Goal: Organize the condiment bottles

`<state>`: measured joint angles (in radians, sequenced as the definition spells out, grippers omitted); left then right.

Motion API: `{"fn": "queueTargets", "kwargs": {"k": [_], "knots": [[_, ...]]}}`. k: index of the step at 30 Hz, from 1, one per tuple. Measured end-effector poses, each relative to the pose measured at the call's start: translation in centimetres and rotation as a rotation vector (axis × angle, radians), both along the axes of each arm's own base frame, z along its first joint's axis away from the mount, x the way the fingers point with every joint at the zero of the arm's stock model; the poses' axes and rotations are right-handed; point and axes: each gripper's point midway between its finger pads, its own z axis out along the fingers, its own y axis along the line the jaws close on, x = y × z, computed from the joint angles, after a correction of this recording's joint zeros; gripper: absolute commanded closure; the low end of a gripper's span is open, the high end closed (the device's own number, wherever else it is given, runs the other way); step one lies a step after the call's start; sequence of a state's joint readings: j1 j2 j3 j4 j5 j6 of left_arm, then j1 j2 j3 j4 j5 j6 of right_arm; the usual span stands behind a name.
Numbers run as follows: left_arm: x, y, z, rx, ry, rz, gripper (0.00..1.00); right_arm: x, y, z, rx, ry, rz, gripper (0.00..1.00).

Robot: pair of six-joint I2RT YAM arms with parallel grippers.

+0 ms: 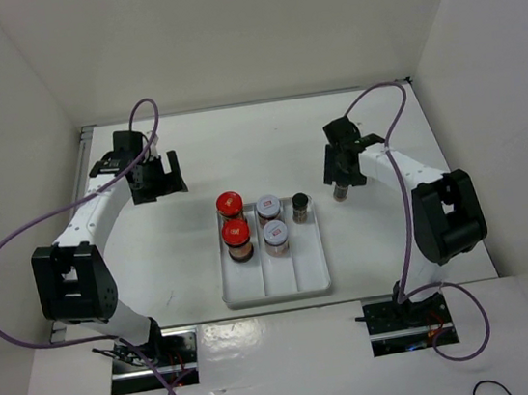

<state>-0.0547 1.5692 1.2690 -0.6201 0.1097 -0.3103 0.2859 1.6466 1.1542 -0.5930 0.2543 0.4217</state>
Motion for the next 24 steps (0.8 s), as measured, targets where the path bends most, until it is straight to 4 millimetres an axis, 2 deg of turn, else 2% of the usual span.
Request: {"fn": "queueTargets", "kwargs": {"k": [4,5,7,8,13,17,19,24], "knots": [[0.0,0.0,0.0,0.001,0.000,0.000,0.00,0.2,0.1,0.0,0.004,-0.007,-0.002,0.54],[0.0,0.0,0.0,0.000,0.000,0.000,0.00,0.2,0.1,0.0,0.004,-0.007,-0.003,0.62],[0.0,0.0,0.0,0.001,0.000,0.000,0.00,0.2,0.1,0.0,0.005,-0.009,-0.006,0.68],[0.0,0.0,0.0,0.000,0.000,0.000,0.00,0.2,0.1,0.0,0.005,-0.008,-0.005,0.74],[0.0,0.0,0.0,0.000,0.000,-0.001,0.00,-0.1,0.2,0.1,-0.004,0.001,-0.003,0.78],[0.0,0.0,0.0,0.000,0.000,-0.001,0.00,-1.2,1.7,0.7,-0.014,0.013,0.040,0.81],[0.0,0.0,0.0,0.000,0.000,-0.001,0.00,-1.9,2.5,2.0,-0.003,-0.001,0.063,0.81],[0.0,0.0,0.0,0.000,0.000,-0.001,0.00,-3.8,5.1,7.0,0.046,-0.102,0.131,0.82]]}}
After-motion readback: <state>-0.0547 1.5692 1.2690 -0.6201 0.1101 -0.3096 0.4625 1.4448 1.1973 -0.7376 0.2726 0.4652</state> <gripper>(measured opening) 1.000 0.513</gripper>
